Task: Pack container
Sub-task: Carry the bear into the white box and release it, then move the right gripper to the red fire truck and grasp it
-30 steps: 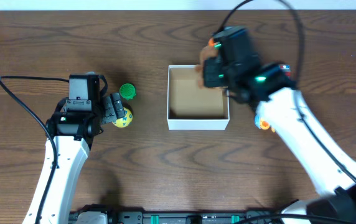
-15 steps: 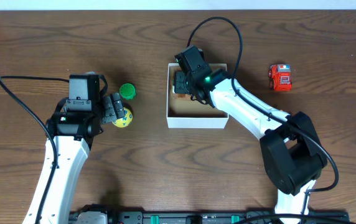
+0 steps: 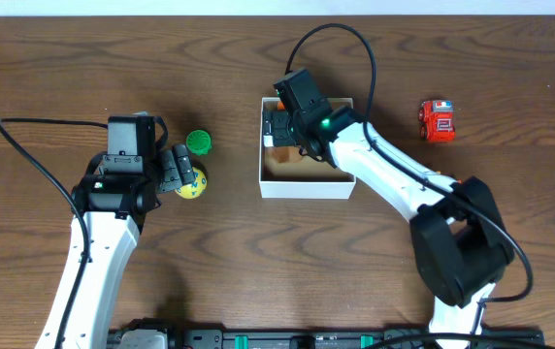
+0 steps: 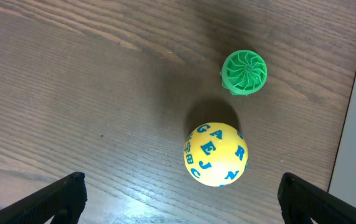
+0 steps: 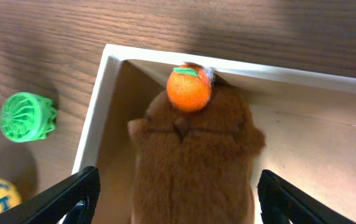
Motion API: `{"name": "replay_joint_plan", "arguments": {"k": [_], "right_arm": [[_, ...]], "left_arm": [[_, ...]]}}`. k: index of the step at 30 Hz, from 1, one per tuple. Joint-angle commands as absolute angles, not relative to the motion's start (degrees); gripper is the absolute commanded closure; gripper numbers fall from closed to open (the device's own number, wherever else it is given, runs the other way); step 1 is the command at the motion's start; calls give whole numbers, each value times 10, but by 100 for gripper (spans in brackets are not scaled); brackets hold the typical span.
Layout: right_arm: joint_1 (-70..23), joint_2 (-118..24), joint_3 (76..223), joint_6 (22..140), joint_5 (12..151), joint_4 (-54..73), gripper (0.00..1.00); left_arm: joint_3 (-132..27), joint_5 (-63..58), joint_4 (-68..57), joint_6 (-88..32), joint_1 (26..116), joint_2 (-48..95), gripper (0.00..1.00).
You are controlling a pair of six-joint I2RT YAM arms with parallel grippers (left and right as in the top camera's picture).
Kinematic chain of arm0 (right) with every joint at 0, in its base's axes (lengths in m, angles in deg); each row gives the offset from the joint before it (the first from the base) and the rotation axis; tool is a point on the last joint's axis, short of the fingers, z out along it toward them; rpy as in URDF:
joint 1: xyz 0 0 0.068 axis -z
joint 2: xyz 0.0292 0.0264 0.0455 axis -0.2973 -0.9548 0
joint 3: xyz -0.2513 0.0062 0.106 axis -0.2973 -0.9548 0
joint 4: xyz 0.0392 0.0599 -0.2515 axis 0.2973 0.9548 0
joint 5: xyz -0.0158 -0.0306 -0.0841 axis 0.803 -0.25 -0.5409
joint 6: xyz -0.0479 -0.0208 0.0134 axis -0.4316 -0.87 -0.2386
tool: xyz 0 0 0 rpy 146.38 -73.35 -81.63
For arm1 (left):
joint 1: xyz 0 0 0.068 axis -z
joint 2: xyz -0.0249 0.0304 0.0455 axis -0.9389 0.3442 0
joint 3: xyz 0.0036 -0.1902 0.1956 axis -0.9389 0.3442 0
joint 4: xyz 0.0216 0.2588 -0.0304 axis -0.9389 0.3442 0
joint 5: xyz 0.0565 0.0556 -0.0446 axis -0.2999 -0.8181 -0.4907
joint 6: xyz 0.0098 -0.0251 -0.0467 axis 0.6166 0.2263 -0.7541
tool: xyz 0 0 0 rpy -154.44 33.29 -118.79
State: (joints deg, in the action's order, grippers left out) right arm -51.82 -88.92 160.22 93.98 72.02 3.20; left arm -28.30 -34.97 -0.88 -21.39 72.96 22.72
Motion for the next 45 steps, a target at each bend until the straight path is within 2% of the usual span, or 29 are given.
{"name": "replay_joint_plan", "arguments": {"k": [1,7,11,13,20,25,28,36,40,43,45], "right_arm": [[-500,-819,1607,927,720,44,18],[-426,-716,1607,926,699,108,16],[-331,-668,1607,926,644,181,12],[-282,-666,1607,924,623,216,8],[-143,-733,1584,887,628,247,5],[-107,-823,1580,785,699,192,5],[-98,-859,1580,785,701,172,5],[-97,-920,1580,757,751,145,12],[-99,-933,1580,758,751,140,23],[-99,-938,1579,758,751,141,35],[-99,-941,1573,758,750,139,36]], "left_arm": [[-294,-357,-7,-202,727,229,2],[-294,-357,-7,-202,727,229,2],[-294,-357,-7,-202,727,229,2],[-294,-357,-7,-202,727,229,2],[-294,-357,-7,-202,727,229,2],[-294,-357,-7,-202,727,229,2],[-294,-357,-7,-202,727,229,2],[-294,-357,-7,-202,727,229,2],[-294,-357,-7,-202,727,229,2],[-294,-357,-7,-202,727,229,2],[-294,-357,-7,-202,727,229,2]]}}
